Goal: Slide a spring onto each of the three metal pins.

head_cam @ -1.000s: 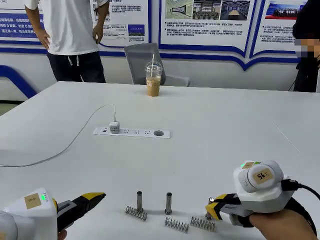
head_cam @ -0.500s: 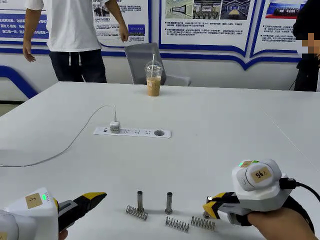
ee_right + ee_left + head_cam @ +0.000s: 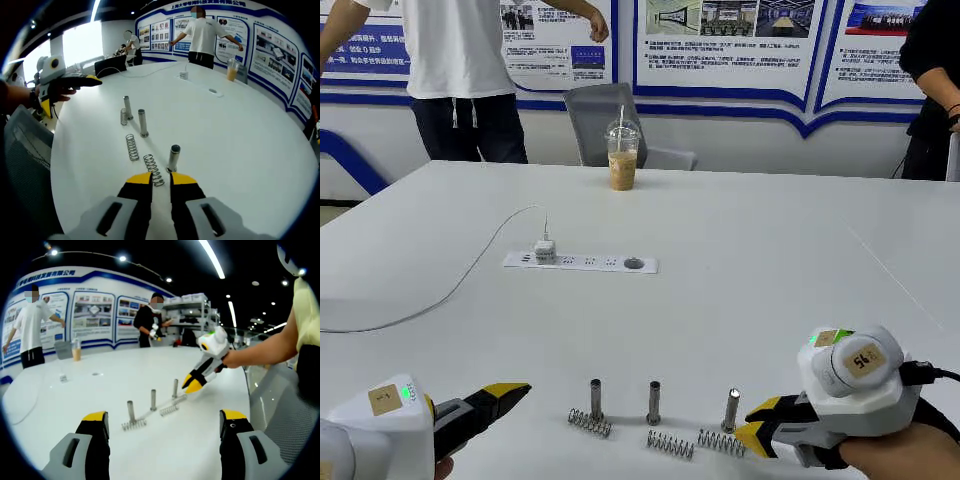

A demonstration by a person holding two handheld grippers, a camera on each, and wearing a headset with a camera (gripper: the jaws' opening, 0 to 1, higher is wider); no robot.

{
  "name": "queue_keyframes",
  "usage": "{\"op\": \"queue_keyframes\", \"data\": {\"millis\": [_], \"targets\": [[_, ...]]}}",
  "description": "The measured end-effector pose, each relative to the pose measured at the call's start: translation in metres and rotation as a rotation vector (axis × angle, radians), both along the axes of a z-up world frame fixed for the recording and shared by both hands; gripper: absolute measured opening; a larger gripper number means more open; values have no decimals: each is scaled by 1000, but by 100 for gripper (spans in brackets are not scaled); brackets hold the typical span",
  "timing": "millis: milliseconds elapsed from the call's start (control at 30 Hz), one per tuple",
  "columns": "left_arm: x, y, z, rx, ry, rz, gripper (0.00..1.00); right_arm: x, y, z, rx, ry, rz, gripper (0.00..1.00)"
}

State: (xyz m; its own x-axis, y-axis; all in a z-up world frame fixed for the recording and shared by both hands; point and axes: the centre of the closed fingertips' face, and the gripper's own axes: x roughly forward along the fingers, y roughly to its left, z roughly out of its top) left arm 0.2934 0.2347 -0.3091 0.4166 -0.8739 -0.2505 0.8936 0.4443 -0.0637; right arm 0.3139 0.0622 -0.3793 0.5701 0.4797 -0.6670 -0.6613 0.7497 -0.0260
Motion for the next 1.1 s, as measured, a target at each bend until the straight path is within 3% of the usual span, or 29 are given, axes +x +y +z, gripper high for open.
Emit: {"op": "queue_keyframes", "data": {"millis": [500, 733, 1100], "targets": [[0, 1, -4, 5, 10, 0, 92, -1, 6, -17, -17, 26, 128, 15], [-2, -2, -6, 9, 16, -6, 92, -2, 4, -24, -25, 43, 142, 14], [-6, -9, -8, 24, 18, -40, 92, -5, 4, -20, -32, 22, 151, 12]]}}
